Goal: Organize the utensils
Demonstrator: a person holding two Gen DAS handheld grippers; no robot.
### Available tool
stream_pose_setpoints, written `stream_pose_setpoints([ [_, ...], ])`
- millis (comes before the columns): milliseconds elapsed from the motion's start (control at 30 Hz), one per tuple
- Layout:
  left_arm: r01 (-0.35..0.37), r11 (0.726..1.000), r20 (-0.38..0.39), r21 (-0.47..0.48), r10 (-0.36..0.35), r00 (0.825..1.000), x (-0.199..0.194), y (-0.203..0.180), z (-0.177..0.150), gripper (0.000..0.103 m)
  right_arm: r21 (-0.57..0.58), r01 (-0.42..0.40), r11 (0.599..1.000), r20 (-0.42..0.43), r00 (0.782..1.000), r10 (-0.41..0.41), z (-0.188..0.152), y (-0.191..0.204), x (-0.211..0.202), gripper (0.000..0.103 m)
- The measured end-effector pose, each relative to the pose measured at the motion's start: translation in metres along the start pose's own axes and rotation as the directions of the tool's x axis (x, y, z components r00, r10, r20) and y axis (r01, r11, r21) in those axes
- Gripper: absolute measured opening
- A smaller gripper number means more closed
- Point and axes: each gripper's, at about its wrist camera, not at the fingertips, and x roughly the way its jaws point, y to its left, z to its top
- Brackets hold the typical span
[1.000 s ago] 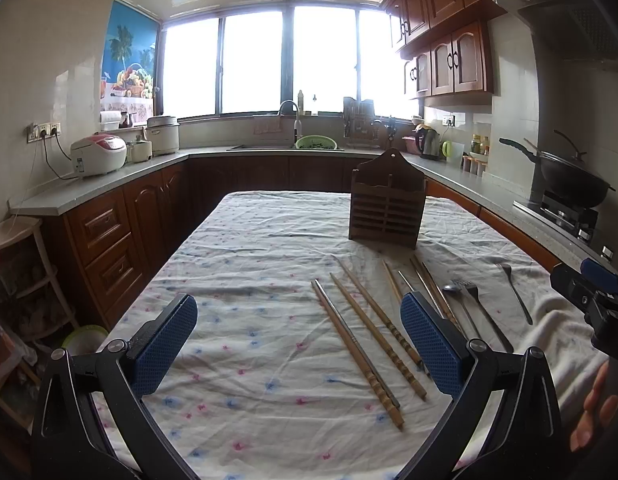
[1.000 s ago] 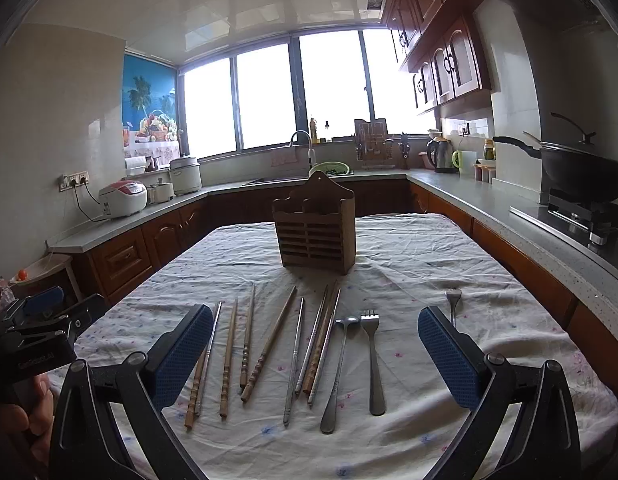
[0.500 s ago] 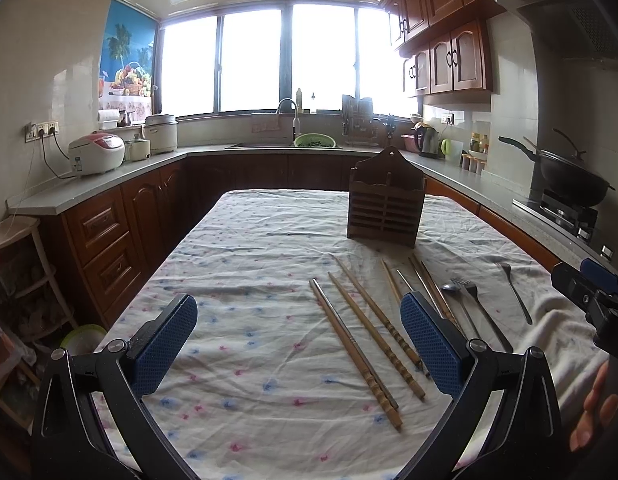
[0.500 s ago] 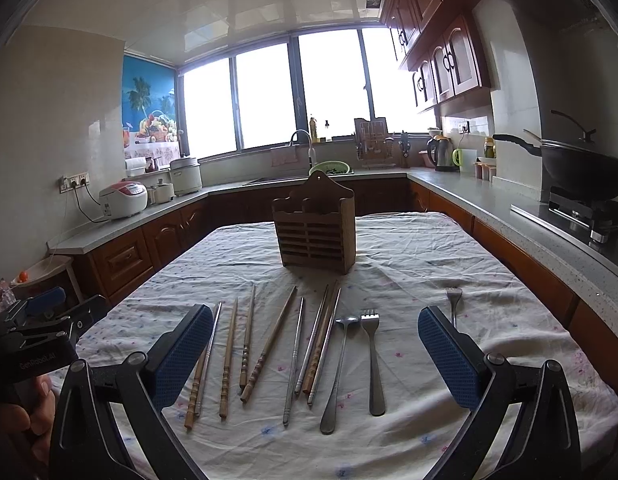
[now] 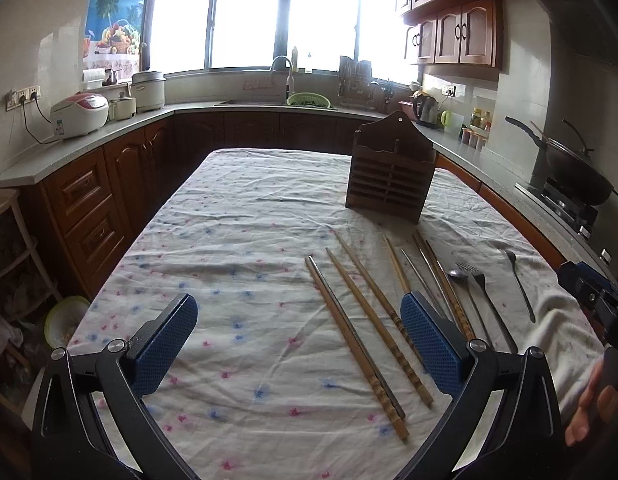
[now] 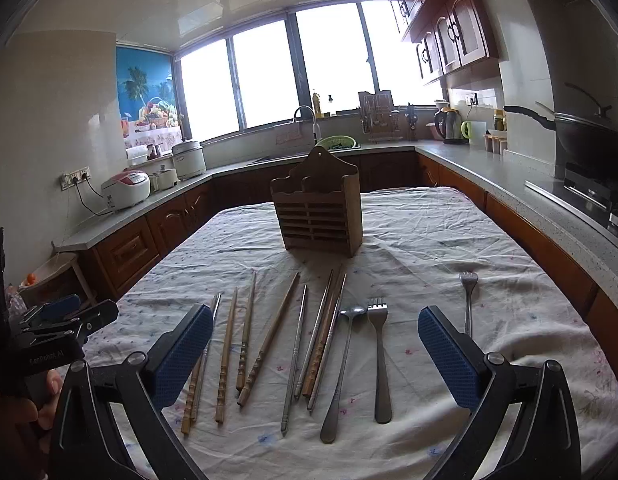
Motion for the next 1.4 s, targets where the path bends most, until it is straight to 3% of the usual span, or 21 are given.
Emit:
stream_pose_setpoints([
  [300,-0.007,1.0,-0.124,-0.024,0.004,0.992,0.056,0.006,0.02,0.097,0.069,-0.013,0.998,-0.074,0.997,0.018,0.018,-0.021,0.04,0.103],
  [400,0.011,1.0,-0.174,-0.02,-0.014,0.985,0.077,0.002,0.029,0.092,0.077,-0.011,0.997,-0.111,0.994,0.02,0.025,-0.027,0.06,0.097],
  [867,0.105,0.994,-0.338,-0.019,-0.105,0.935,0.168,-0.026,0.064,0.073,0.132,-0.029,0.991,-0.309,0.949,0.069,0.04,-0.039,0.161,0.043],
  [1067,0.105,0.994,-0.402,-0.012,-0.101,0.91,0.204,-0.034,0.069,0.06,0.138,-0.004,0.99,-0.399,0.915,0.06,0.035,-0.047,0.2,0.026],
  [1267,0.113,0.993,-0.451,-0.014,-0.108,0.886,0.232,-0.038,0.069,0.053,0.113,0.009,0.994,-0.47,0.881,0.045,0.029,-0.047,0.227,0.018],
  [1400,0.131,0.991,-0.488,-0.001,-0.114,0.865,0.247,-0.044,0.068,0.043,0.096,0.019,0.995,-0.498,0.866,0.031,0.026,-0.05,0.237,0.009],
])
